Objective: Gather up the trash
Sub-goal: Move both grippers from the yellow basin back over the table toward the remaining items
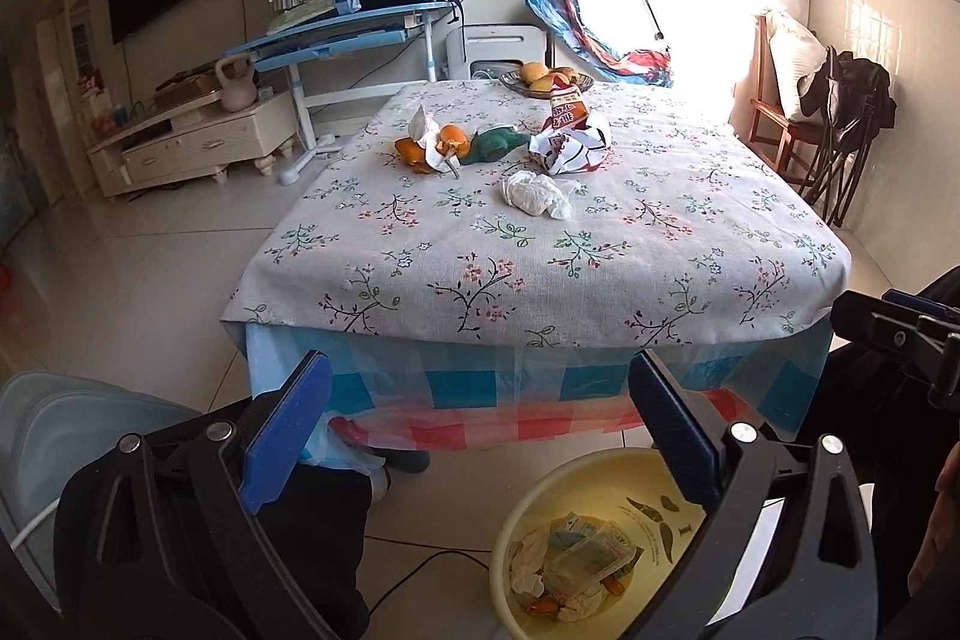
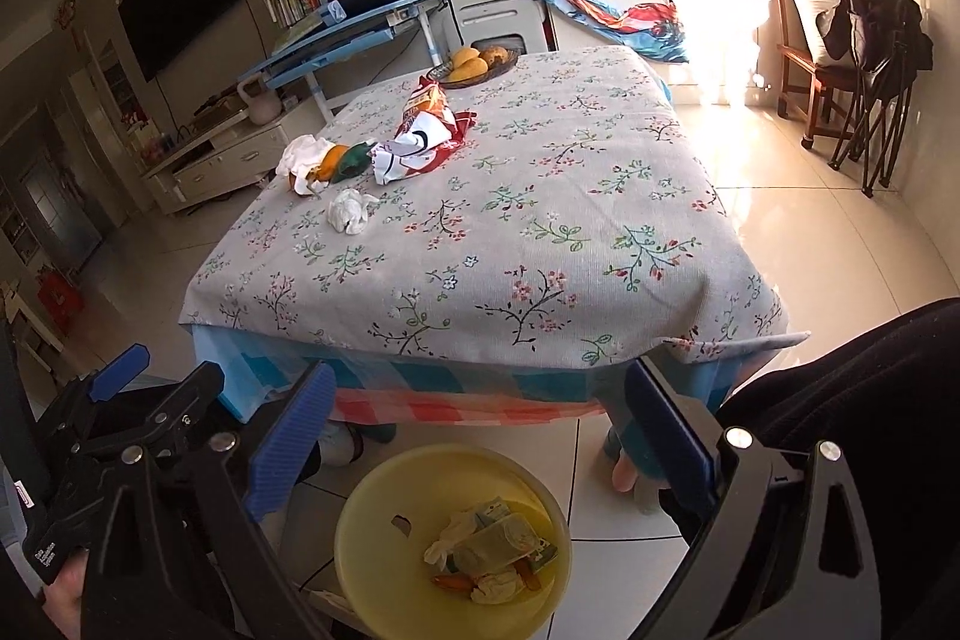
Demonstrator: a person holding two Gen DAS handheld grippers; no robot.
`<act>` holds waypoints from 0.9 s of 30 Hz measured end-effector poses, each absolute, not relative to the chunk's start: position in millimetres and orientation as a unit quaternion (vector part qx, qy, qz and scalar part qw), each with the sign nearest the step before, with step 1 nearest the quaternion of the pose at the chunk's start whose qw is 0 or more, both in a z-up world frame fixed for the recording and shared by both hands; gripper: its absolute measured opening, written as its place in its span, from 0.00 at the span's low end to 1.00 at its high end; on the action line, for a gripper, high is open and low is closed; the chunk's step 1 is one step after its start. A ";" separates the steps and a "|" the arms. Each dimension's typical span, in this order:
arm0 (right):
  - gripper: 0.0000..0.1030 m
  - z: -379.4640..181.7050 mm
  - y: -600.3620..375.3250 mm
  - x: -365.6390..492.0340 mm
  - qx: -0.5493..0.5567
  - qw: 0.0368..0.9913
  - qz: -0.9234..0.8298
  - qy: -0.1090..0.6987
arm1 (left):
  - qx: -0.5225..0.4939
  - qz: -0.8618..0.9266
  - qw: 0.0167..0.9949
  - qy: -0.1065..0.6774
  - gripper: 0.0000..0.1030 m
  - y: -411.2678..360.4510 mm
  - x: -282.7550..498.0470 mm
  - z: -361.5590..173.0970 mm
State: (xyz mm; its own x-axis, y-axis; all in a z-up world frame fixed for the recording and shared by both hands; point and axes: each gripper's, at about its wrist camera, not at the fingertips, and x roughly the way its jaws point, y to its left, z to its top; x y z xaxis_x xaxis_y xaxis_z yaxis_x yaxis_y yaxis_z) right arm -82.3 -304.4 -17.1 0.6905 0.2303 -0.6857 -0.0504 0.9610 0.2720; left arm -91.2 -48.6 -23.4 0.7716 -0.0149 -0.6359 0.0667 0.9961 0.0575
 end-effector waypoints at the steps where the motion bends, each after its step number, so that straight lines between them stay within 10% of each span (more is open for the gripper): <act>1: 0.90 -17.1 -304.5 -82.3 0.117 0.912 0.077 0.386 | 0.038 -0.021 0.941 0.337 0.93 -48.4 -91.2 -23.3; 27: 0.92 0.5 -272.7 -80.8 0.061 0.932 0.094 0.345 | -0.088 0.029 0.947 0.309 0.93 4.0 -84.9 -8.9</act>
State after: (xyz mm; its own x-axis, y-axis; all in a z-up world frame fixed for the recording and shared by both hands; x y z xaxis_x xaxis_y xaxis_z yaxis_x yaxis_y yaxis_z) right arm -80.8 -272.7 0.5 0.7439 0.2179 -0.6318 -0.1338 0.9748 0.1787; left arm -84.9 4.0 -8.9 0.8075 0.0008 -0.5899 -0.1095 0.9828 -0.1486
